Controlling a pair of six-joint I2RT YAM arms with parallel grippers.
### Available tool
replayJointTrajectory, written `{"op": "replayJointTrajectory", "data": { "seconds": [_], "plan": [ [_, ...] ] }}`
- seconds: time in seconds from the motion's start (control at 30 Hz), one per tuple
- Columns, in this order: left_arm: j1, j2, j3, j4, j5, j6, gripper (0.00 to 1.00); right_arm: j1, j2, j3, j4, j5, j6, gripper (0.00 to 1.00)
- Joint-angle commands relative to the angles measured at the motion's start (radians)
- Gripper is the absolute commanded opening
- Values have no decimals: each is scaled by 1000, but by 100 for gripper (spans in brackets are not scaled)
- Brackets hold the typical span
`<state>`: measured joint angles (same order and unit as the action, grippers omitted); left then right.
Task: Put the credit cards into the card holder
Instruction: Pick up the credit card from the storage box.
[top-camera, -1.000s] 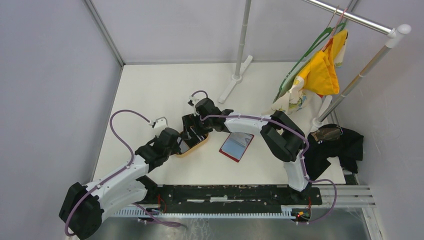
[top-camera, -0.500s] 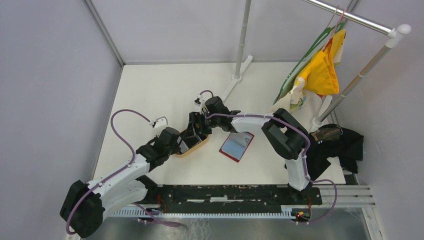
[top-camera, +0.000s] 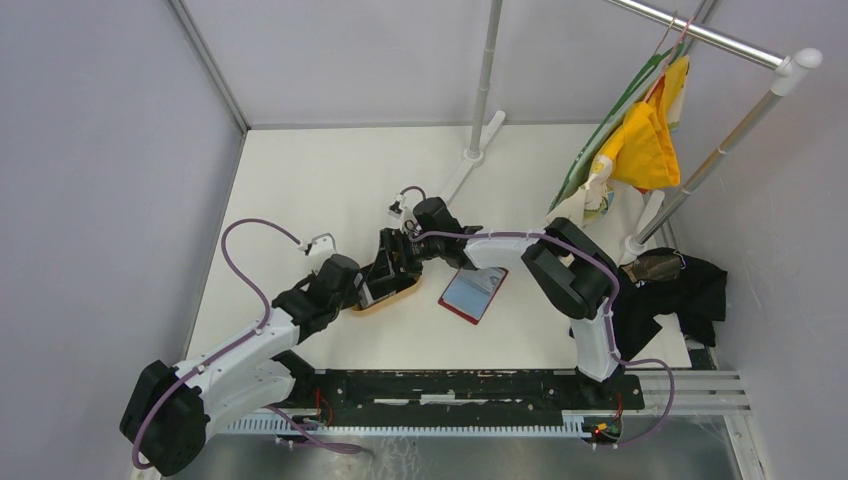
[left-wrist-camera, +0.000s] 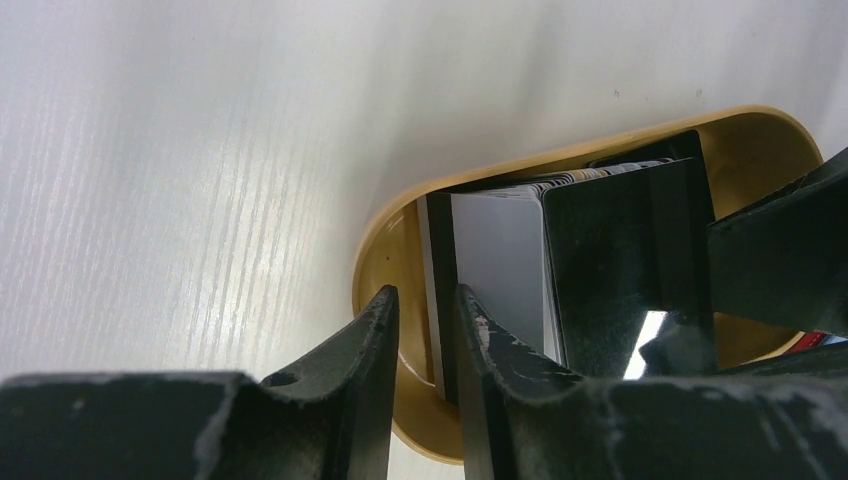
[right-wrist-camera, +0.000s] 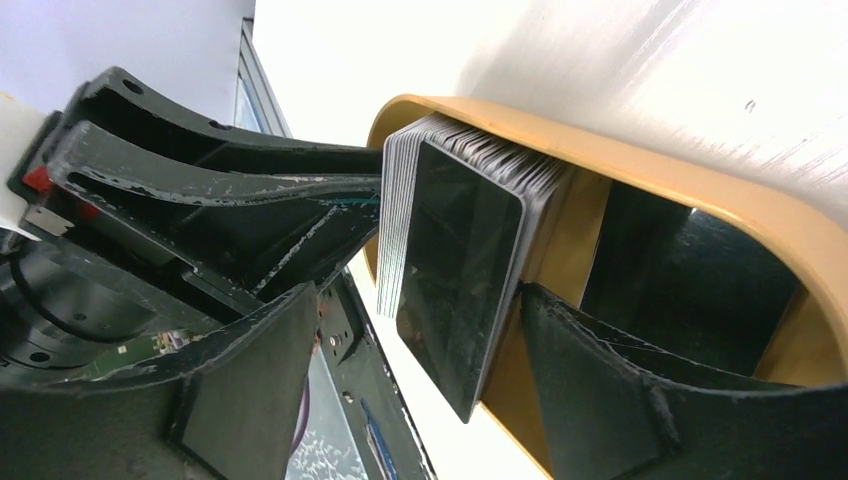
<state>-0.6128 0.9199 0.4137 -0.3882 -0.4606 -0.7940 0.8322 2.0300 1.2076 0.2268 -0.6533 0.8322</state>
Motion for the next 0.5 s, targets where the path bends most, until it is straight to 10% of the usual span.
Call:
{"op": "replayJointTrajectory", "data": {
  "seconds": [0.0,0.47],
  "plan": [
    [-1,-5,-2,35,23,-13,34,34,12,58,-62,21,-74,82],
    [-2,-9,5,31,27,-6,33,24,17,89,-115,23,-104,81]
  ]
}}
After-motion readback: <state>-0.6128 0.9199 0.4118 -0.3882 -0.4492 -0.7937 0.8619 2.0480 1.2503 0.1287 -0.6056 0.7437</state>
